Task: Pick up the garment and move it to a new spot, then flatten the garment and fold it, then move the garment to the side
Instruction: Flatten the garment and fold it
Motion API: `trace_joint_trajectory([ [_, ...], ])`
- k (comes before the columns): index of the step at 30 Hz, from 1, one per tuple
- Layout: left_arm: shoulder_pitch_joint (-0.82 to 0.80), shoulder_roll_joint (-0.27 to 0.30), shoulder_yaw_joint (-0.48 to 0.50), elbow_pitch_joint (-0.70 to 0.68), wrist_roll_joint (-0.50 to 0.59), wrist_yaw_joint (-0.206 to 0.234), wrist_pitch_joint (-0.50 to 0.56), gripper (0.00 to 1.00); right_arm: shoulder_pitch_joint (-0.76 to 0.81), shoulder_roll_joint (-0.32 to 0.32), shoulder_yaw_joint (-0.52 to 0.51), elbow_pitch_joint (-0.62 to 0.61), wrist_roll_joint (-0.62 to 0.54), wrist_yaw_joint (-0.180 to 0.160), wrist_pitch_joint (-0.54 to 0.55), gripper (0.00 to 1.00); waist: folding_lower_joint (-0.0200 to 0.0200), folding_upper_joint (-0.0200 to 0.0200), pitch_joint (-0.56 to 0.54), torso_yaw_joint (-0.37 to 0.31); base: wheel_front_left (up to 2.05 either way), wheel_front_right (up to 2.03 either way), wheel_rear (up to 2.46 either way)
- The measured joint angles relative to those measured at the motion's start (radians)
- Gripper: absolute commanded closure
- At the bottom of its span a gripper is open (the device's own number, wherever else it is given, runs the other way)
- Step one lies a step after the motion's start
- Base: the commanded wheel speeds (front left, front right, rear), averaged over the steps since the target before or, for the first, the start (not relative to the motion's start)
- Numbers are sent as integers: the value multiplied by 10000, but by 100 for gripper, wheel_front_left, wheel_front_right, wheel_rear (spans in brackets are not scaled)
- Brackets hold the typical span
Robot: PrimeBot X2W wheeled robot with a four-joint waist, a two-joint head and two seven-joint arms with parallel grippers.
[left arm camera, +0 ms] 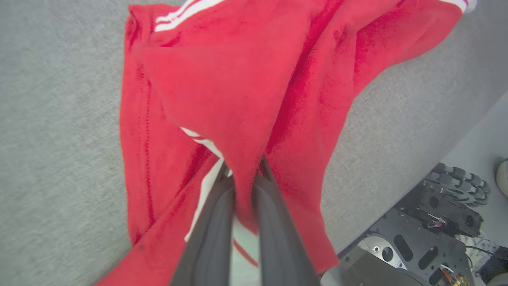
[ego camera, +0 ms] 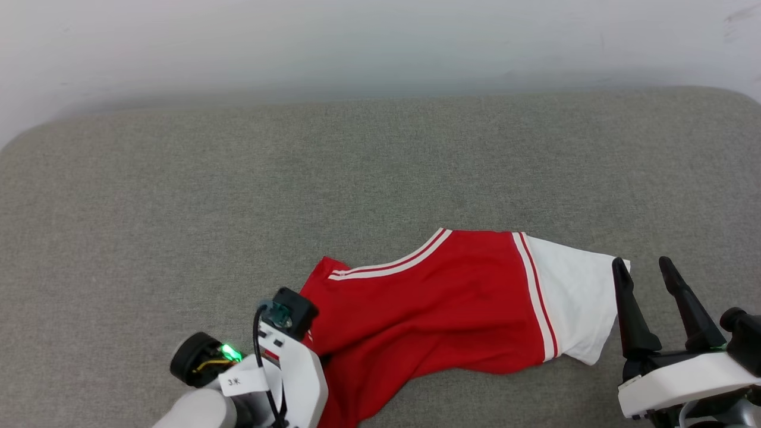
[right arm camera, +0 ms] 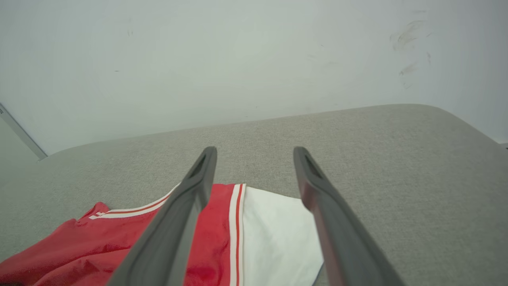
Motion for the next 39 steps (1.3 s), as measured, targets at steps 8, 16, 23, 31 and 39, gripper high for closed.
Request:
trace_joint_trajectory([
  [8,-1105,794,980,-163,1133,794,-769,100,9,0,-42,221,33,0,19,0,0,0,-299,121,0,0,0],
  [16,-1645,1045,1693,972,1304,1258,-1304,100,-57,2,123,244,40,0,107,0,-1,0,-113,-55,0,0,0],
  [23,-1647,224,1737,3266,650,1035,-1910,100,-293,2,159,320,79,2,96,0,0,0,489,-333,0,0,0],
  [31,-1785,-568,1816,4633,121,614,-2884,11,-468,0,42,385,-15,2,4,0,0,0,782,-486,0,0,0],
  [39,-1290,-848,2123,4688,56,880,-4393,0,-546,2,-36,472,-100,2,21,0,0,0,324,-263,0,0,0],
])
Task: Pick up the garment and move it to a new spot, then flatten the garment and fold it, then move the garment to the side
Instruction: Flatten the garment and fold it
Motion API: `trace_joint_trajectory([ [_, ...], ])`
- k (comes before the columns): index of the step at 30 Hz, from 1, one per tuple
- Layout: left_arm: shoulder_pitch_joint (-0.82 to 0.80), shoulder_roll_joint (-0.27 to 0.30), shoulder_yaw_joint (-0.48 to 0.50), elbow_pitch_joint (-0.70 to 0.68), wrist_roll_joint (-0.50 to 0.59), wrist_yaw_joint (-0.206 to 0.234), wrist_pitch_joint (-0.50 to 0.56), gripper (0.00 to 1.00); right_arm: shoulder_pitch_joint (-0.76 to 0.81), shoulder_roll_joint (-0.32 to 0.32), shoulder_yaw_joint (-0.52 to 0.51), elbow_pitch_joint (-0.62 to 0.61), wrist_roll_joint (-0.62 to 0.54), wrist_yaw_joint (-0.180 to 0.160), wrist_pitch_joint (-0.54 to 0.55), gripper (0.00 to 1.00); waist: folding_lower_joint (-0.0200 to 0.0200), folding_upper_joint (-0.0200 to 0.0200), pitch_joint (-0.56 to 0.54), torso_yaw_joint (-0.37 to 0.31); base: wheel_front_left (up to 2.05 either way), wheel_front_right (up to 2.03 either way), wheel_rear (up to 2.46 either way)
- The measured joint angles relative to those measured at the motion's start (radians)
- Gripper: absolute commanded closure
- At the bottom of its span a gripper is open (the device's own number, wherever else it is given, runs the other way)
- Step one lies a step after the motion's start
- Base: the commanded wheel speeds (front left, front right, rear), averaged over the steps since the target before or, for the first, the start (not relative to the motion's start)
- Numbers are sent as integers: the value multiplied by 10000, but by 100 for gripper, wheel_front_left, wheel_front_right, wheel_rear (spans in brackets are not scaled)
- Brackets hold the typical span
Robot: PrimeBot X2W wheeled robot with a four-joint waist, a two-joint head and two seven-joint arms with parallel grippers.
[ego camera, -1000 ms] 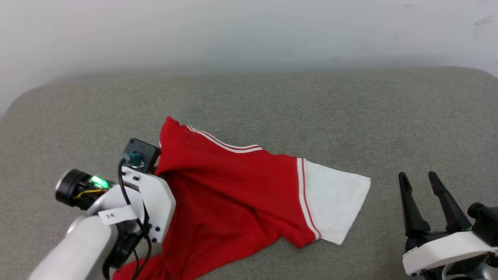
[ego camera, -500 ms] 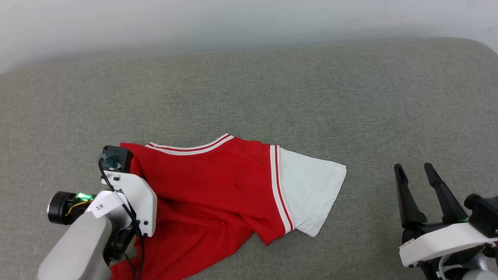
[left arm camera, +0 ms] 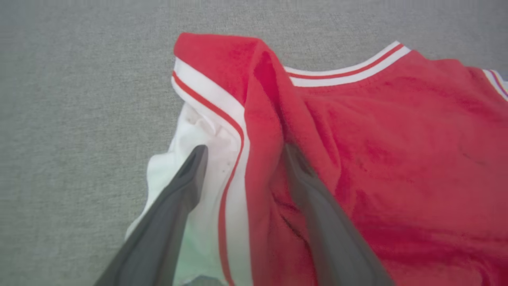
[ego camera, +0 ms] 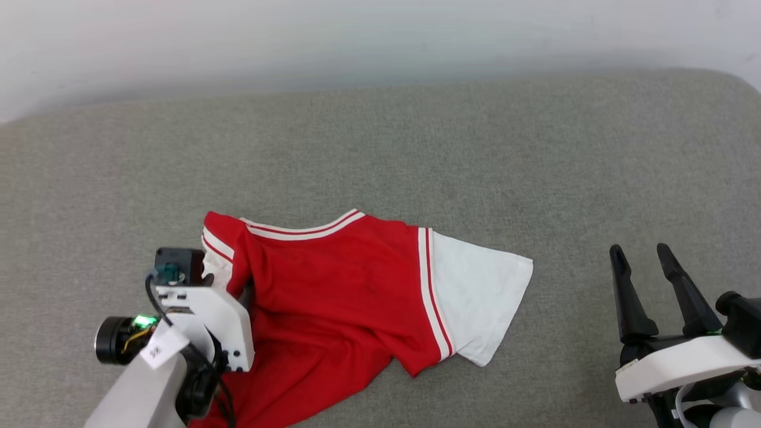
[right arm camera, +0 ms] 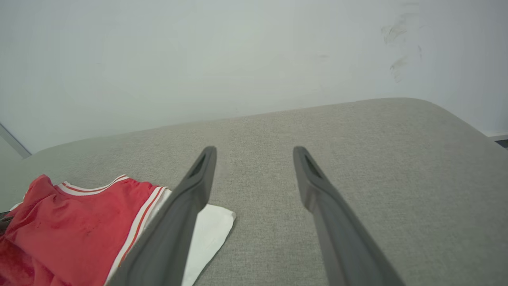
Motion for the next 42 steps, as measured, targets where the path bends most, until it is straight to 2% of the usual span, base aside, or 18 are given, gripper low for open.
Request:
trace_joint_trajectory([
  [6,1014,-104,291,-731,-82,376,-1143,0,158,-2,-63,-75,-100,-2,150,0,-1,0,-554,216,0,0,0],
  [12,1809,-203,779,-1862,-67,673,-2790,0,415,-2,-142,-236,-159,-2,345,0,-1,0,-954,473,0,0,0],
  [18,2280,-163,1152,-2809,81,965,-3810,0,627,0,-221,-104,-176,0,970,0,-2,0,-1220,613,0,0,0],
  [22,2473,-151,1225,-3260,171,1076,-4000,0,826,0,-359,339,19,-2,1651,0,-2,0,-1298,643,0,0,0],
  [23,2590,-153,1239,-3582,226,1162,-4077,0,862,0,-464,665,219,-2,2257,0,-2,0,-1325,676,0,0,0],
  [27,2719,-155,1189,-4172,382,1287,-4117,0,808,-144,-637,1337,650,-2,3580,0,-2,0,-1248,834,0,0,0],
  [31,2722,-186,1103,-4548,472,1377,-4123,0,359,-487,-499,1797,1239,-2,4439,0,-2,0,-1064,967,0,0,0],
  [32,2716,-244,1030,-4727,533,1398,-4134,0,-93,-834,-284,2119,1528,-2,4987,0,-2,1,-895,1069,0,0,0],
  [35,2597,-318,934,-4905,564,1404,-4163,0,-872,-1331,81,2577,1889,-2,5628,0,-1,0,-555,1230,0,0,0],
  [40,2121,-546,874,-4846,606,1256,-4249,0,-2255,-1971,913,3333,2109,-2,6368,0,0,0,105,1546,0,0,0],
  [42,2044,-577,863,-4811,617,1214,-4265,0,-2508,-2036,1058,3469,2136,-2,6427,0,0,0,226,1613,0,0,0],
])
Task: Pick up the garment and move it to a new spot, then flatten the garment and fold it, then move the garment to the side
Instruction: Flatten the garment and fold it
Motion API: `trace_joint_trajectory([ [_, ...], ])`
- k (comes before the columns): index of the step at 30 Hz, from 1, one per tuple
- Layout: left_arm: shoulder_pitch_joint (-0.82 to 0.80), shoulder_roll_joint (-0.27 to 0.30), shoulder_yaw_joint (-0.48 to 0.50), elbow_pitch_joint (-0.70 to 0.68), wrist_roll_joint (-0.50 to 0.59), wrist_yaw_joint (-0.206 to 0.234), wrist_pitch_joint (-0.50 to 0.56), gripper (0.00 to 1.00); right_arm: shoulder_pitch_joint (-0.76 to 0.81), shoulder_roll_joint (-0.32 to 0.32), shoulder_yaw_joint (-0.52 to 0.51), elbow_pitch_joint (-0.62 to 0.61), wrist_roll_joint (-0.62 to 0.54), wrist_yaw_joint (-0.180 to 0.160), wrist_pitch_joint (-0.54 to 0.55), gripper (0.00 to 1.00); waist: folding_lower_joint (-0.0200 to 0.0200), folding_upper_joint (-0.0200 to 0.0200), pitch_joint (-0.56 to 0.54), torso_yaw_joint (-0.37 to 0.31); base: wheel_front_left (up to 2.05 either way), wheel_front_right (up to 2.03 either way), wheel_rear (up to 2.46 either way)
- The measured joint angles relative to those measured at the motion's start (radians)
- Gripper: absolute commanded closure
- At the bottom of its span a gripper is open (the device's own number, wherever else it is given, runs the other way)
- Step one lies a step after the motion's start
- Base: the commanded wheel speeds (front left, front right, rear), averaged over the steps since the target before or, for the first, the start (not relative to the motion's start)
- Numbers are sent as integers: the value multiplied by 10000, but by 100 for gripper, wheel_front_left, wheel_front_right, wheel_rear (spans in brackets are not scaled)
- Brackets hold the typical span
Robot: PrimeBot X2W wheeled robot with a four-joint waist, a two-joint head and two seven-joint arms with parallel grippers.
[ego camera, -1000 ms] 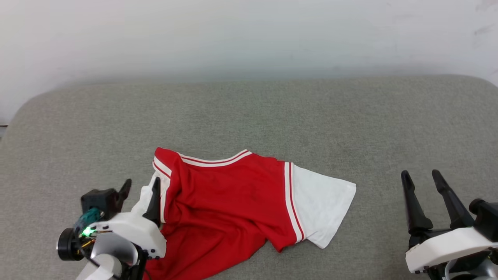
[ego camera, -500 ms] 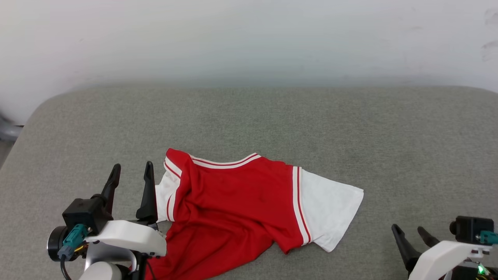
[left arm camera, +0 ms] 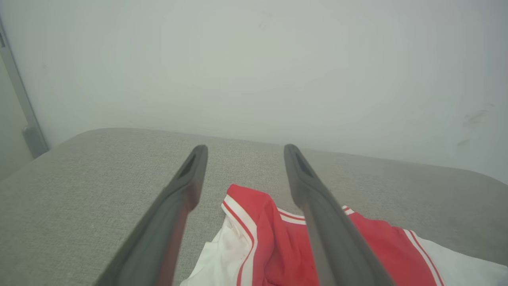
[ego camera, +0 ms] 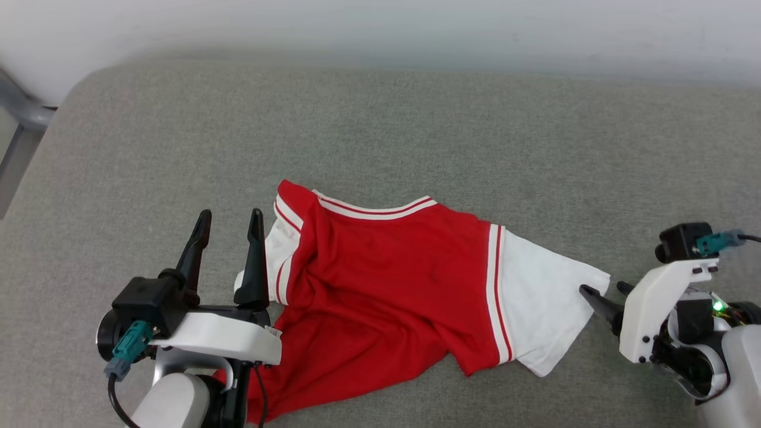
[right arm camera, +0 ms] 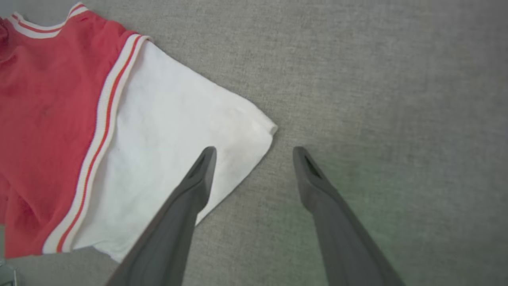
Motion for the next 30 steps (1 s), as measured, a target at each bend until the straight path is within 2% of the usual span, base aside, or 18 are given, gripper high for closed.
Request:
trace_joint_trajectory([
  [5,-253,-217,-10,232,15,-136,-82,0,-1118,-272,901,963,148,0,219,0,0,0,594,369,0,0,0],
  [12,-397,-366,33,510,15,-267,-148,0,-1596,-560,1710,1789,445,-23,917,0,-1,-1,913,603,0,0,0],
  [13,-407,-387,58,548,15,-274,-151,0,-1655,-606,1806,1829,481,-25,1035,59,-1,-1,940,620,0,0,0],
  [14,-410,-410,77,583,13,-293,-159,0,-1684,-652,1868,1847,518,-25,1083,91,-1,-1,959,627,0,0,0],
  [15,-410,-431,90,614,13,-295,-161,0,-1692,-667,1894,1864,587,-25,1095,100,-1,-1,962,622,0,0,0],
  [19,-376,-439,198,794,-48,-355,-161,0,-1605,-692,1881,1820,828,-13,775,100,0,0,850,525,0,0,0],
  [23,-316,-240,364,976,-337,-433,161,0,-1280,-681,1300,1488,738,10,136,100,0,0,570,375,0,0,0],
  [27,-343,136,573,1009,-867,-583,1091,0,-852,-915,372,972,441,0,-127,100,0,0,268,163,0,0,0],
  [30,-501,506,688,1047,-1463,-811,2222,0,-534,-807,-219,389,173,2,-100,100,0,0,106,-53,0,0,0],
])
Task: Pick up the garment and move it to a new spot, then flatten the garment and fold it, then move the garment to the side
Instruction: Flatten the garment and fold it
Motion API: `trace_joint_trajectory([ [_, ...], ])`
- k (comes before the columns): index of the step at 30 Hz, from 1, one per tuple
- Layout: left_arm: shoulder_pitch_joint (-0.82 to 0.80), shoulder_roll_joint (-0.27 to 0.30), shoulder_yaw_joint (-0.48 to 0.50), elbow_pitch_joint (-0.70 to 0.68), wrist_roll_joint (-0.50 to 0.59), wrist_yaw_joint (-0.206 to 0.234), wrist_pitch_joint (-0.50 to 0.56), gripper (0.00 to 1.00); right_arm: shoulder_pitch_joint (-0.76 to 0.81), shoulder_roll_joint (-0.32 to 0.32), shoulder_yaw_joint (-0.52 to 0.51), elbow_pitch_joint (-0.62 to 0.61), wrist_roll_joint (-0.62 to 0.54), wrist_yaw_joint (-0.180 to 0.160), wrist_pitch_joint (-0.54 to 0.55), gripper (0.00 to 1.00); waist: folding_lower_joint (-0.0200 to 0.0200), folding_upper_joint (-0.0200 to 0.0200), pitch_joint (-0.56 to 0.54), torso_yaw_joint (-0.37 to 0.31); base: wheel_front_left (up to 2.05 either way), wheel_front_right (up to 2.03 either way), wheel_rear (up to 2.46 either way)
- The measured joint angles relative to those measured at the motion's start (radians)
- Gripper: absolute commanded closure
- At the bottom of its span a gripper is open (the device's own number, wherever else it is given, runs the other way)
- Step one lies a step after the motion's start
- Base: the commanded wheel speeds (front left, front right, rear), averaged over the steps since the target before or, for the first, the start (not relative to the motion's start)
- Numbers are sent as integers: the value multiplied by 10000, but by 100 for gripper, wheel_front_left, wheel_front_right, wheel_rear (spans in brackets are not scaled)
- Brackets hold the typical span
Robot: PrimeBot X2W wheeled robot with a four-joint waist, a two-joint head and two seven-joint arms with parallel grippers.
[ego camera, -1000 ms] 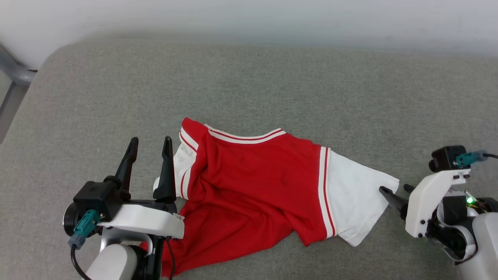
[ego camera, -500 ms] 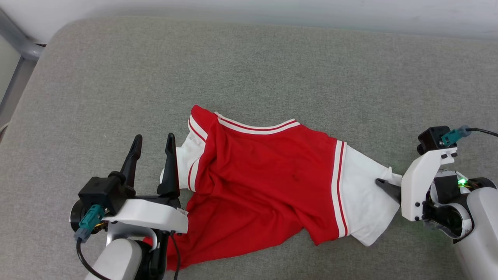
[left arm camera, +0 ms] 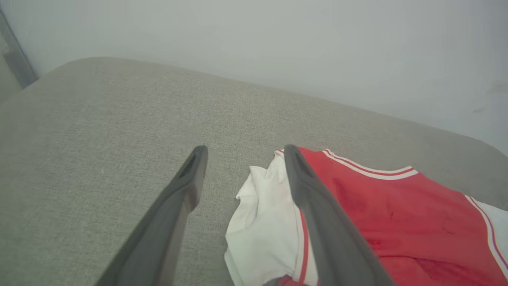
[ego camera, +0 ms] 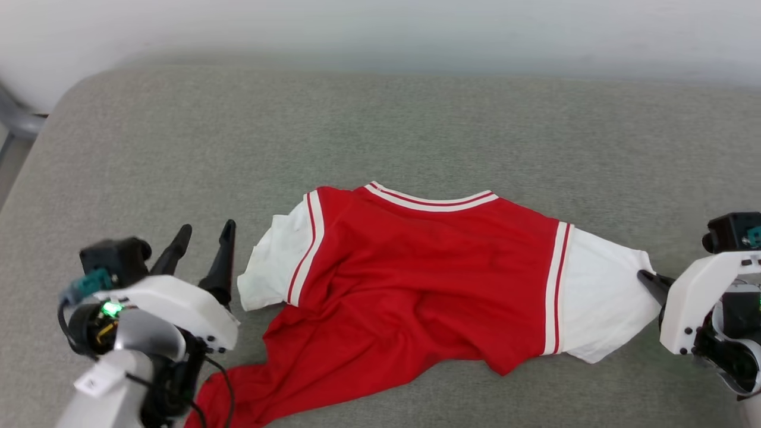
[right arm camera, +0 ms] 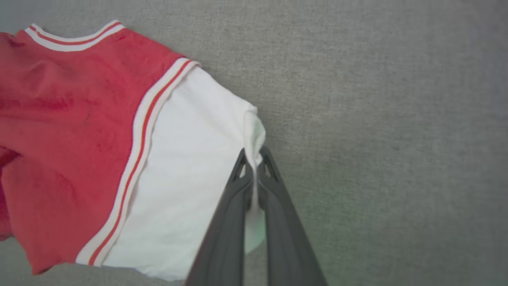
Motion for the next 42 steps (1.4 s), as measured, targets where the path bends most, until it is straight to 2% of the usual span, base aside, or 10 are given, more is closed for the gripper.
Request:
trace_joint_trajectory([
  [5,-585,656,-23,255,-901,-380,2163,0,540,351,-623,-922,-414,0,378,100,0,0,-107,-379,0,0,0],
  [12,-1458,1404,-435,857,-1967,-976,5154,0,772,869,-903,-1875,-685,0,727,100,0,0,241,-786,0,0,0],
  [19,-2684,1662,-811,1918,-2347,-1233,6930,0,725,1168,-807,-2278,-763,0,803,100,0,0,897,-1153,0,0,0],
  [29,-3870,1755,-1452,3150,-2330,-1394,8525,0,526,1269,-660,-2322,-790,0,807,100,-1,0,1587,-1643,0,0,0],
  [30,-3960,1720,-1501,3277,-2360,-1419,8648,41,506,1267,-662,-2318,-788,0,777,100,-1,0,1615,-1653,0,0,0],
  [31,-4019,1691,-1530,3377,-2405,-1427,8721,64,500,1271,-660,-2295,-788,0,771,100,-1,0,1629,-1657,0,0,0],
  [32,-4064,1655,-1551,3459,-2412,-1459,8734,100,500,1273,-660,-2263,-784,0,769,100,-1,0,1636,-1661,0,0,0],
  [38,-4193,1453,-1645,3917,-2349,-1701,8420,100,467,1292,-623,-2173,-713,0,635,100,-1,0,1524,-1651,0,0,0],
  [42,-4252,1400,-1684,4042,-2117,-1971,7745,100,458,1214,-692,-2148,-715,0,518,100,-1,0,1270,-1591,0,0,0],
])
